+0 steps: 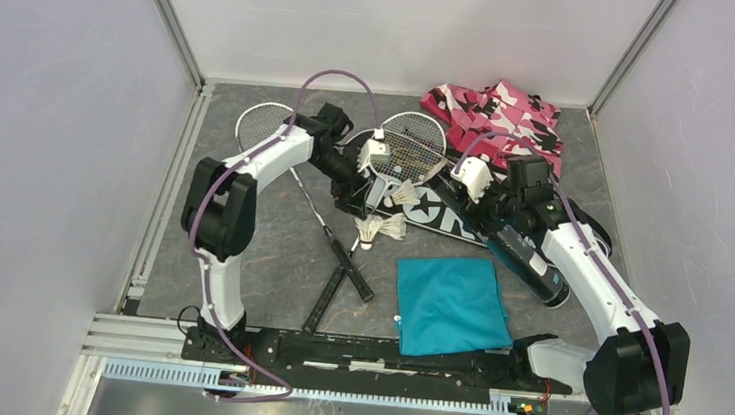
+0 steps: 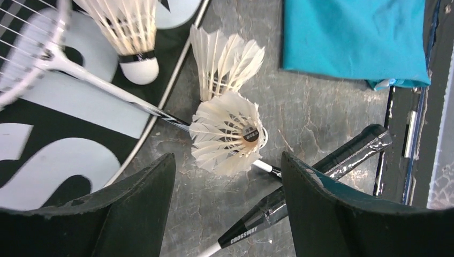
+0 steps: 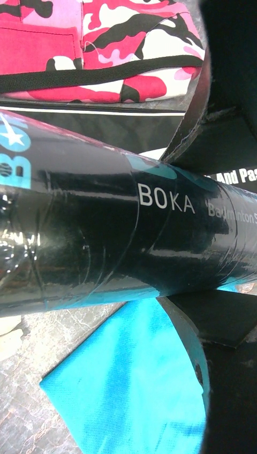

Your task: Pack up the badminton gear

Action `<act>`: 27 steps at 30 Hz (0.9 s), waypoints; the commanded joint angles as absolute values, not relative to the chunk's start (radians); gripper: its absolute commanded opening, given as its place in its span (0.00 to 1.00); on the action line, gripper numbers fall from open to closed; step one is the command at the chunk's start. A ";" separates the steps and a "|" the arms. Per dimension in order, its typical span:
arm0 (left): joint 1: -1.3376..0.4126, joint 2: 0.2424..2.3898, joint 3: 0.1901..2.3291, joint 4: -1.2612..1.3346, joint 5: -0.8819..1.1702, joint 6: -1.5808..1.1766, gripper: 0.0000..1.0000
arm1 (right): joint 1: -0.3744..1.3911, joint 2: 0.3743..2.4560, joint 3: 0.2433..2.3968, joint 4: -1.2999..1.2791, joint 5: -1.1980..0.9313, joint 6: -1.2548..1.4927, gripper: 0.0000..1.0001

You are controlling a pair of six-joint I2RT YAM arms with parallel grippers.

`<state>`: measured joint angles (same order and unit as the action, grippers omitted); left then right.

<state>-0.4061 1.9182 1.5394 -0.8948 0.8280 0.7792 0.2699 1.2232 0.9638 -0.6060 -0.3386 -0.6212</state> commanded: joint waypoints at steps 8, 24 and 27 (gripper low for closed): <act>-0.478 2.044 1.607 -1.012 0.812 0.923 0.59 | 0.258 1.166 0.933 -0.590 -0.326 -0.621 0.30; -0.443 1.780 1.536 -1.097 0.915 0.906 0.02 | 0.259 1.211 0.957 -0.578 -0.370 -0.665 0.30; -0.422 1.681 1.522 -1.067 0.958 0.828 0.02 | 0.264 1.216 0.961 -0.574 -0.419 -0.682 0.30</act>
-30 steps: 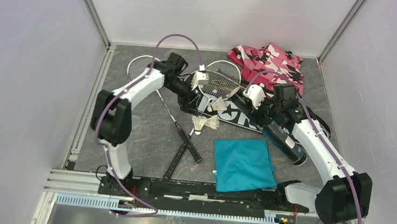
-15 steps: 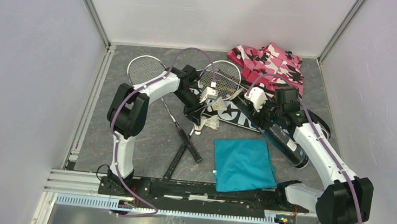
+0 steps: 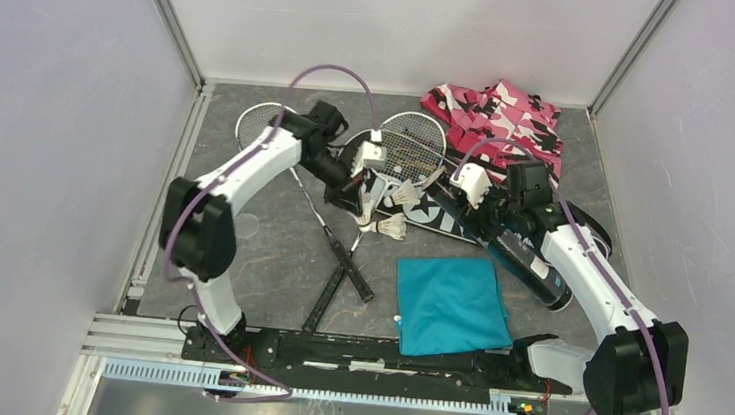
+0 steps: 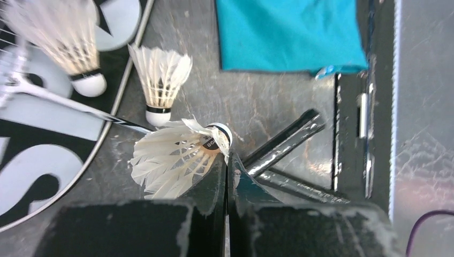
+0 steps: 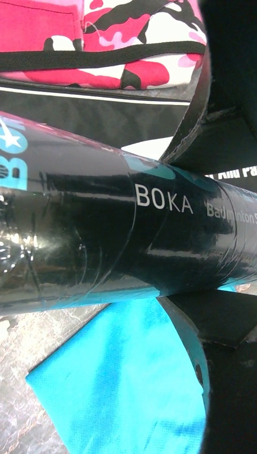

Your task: Pack up the badminton gear

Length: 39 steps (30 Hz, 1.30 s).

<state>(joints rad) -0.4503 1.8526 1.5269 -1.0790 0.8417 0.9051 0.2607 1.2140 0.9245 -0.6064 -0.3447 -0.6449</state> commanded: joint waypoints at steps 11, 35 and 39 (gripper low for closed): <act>-0.395 1.387 1.381 -0.428 0.914 0.201 0.02 | 0.367 1.256 1.007 -0.549 -0.468 -0.700 0.30; -0.475 1.395 1.160 -0.096 1.033 -0.095 0.09 | 0.462 1.308 1.107 -0.567 -0.583 -0.703 0.30; -0.500 1.415 1.149 -0.040 1.092 -0.139 0.17 | 0.464 1.313 1.111 -0.566 -0.598 -0.699 0.30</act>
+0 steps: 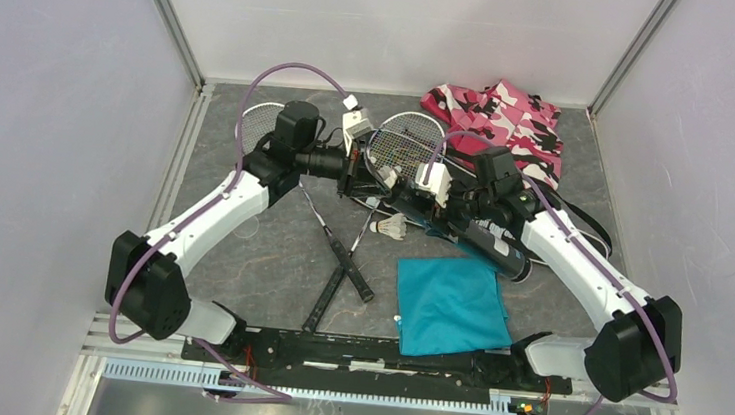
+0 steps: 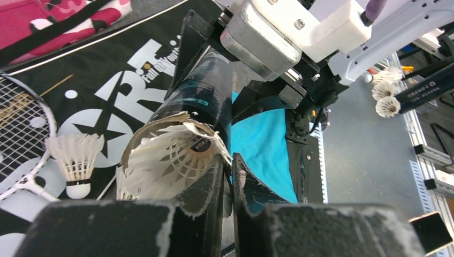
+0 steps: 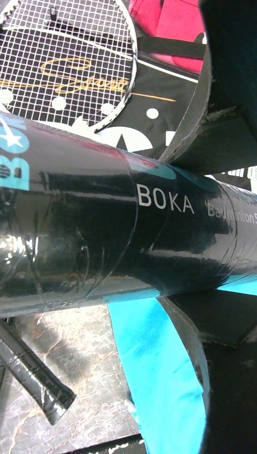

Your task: Pack up the badminton gear

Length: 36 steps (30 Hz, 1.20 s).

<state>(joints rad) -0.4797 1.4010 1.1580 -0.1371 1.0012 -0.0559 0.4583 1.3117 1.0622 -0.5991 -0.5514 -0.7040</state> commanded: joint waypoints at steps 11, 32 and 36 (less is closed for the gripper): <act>-0.524 1.441 1.134 -0.018 1.133 -0.141 0.57 | 0.465 1.304 1.112 -0.569 -0.618 -0.703 0.30; -0.610 1.419 1.275 -0.431 0.962 0.298 1.00 | 0.462 1.237 1.045 -0.532 -0.564 -0.683 0.31; -0.596 1.371 1.284 -0.471 0.917 0.337 1.00 | 0.454 1.211 1.020 -0.531 -0.528 -0.686 0.31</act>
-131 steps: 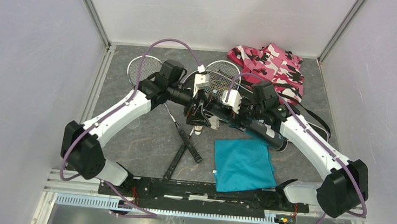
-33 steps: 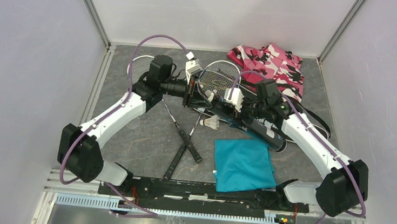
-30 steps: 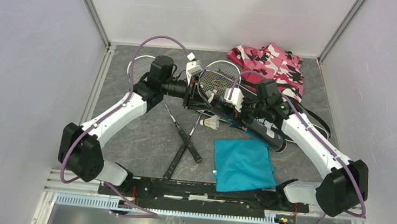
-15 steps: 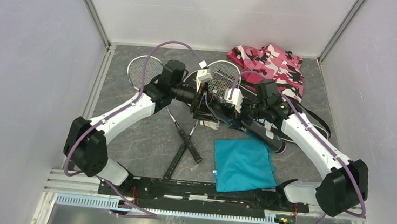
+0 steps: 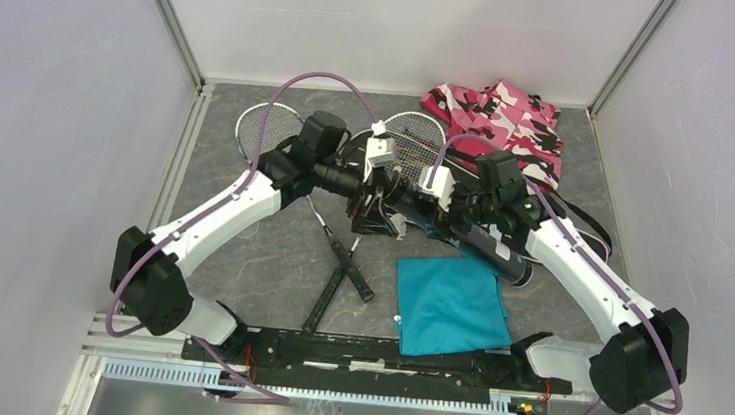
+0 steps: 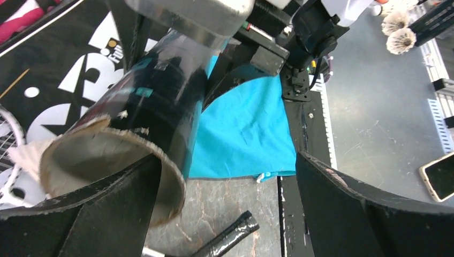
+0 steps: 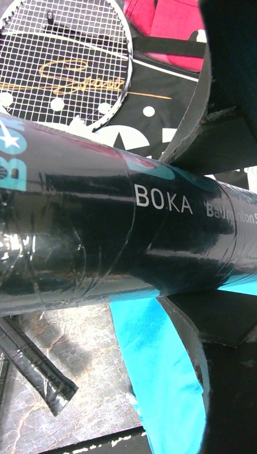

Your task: Pack up the badminton gear

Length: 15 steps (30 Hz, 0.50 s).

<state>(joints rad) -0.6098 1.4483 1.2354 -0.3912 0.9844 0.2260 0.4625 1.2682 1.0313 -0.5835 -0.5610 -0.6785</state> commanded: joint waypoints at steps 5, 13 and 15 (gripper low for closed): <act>-0.572 1.314 1.312 -0.529 0.866 0.383 1.00 | 0.424 1.210 1.009 -0.552 -0.502 -0.687 0.32; -0.457 1.253 1.300 -0.525 0.819 0.386 1.00 | 0.308 1.207 0.992 -0.541 -0.498 -0.645 0.31; -0.442 1.257 1.279 -0.513 0.794 0.387 1.00 | 0.288 1.208 0.997 -0.528 -0.477 -0.610 0.31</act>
